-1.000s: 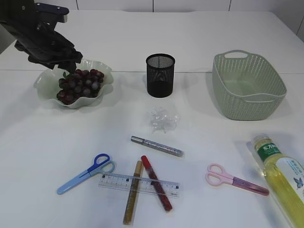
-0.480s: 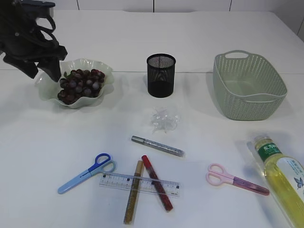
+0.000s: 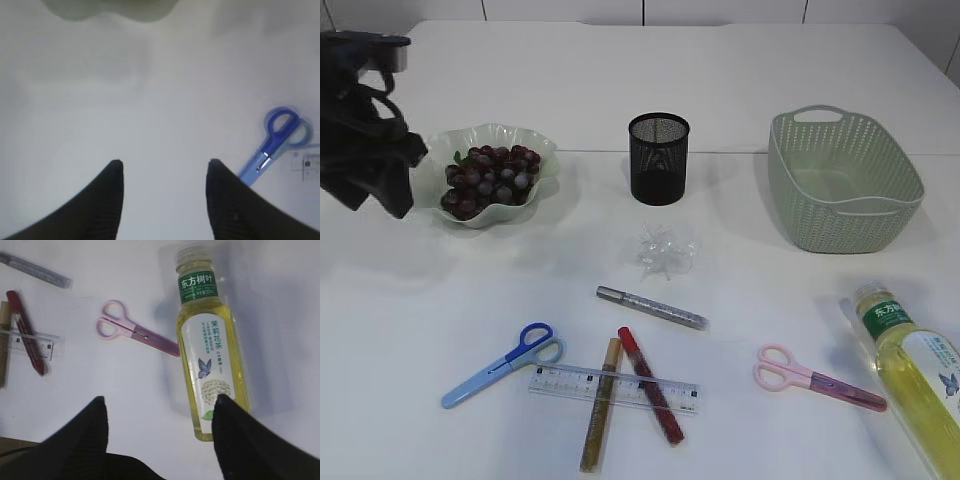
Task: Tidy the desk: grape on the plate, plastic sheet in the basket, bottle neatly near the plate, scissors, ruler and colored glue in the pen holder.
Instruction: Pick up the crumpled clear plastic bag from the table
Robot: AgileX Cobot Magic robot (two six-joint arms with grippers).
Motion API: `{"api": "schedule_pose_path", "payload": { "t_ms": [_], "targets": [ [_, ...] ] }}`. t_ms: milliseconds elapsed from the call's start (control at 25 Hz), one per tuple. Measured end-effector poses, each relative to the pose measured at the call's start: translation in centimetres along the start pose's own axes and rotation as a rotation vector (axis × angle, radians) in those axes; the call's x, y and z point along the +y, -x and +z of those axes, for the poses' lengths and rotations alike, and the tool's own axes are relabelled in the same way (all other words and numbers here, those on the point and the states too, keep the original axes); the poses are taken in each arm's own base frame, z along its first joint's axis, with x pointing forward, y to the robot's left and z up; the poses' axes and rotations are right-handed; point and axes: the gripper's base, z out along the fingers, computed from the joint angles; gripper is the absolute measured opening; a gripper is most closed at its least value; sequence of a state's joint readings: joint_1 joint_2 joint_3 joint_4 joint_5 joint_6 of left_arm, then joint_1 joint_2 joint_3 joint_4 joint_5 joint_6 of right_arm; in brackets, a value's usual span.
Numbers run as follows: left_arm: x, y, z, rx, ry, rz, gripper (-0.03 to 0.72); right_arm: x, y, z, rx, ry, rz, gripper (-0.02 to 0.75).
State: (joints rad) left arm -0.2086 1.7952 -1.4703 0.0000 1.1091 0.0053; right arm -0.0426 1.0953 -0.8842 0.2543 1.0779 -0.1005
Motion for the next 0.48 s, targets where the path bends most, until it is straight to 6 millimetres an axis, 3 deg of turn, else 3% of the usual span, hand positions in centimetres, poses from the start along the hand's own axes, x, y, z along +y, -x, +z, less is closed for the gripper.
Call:
{"api": "schedule_pose_path", "payload": {
  "t_ms": [320,480],
  "targets": [
    [0.0,-6.7,-3.1,0.000,0.000,0.001,0.385,0.8,0.2,0.0,-0.017,0.086,0.034,0.511],
    [0.1,-9.4,-4.6,-0.006,0.019,0.011,0.384,1.3,1.7,0.2,-0.021,0.151,0.038,0.511]
  ]
}}
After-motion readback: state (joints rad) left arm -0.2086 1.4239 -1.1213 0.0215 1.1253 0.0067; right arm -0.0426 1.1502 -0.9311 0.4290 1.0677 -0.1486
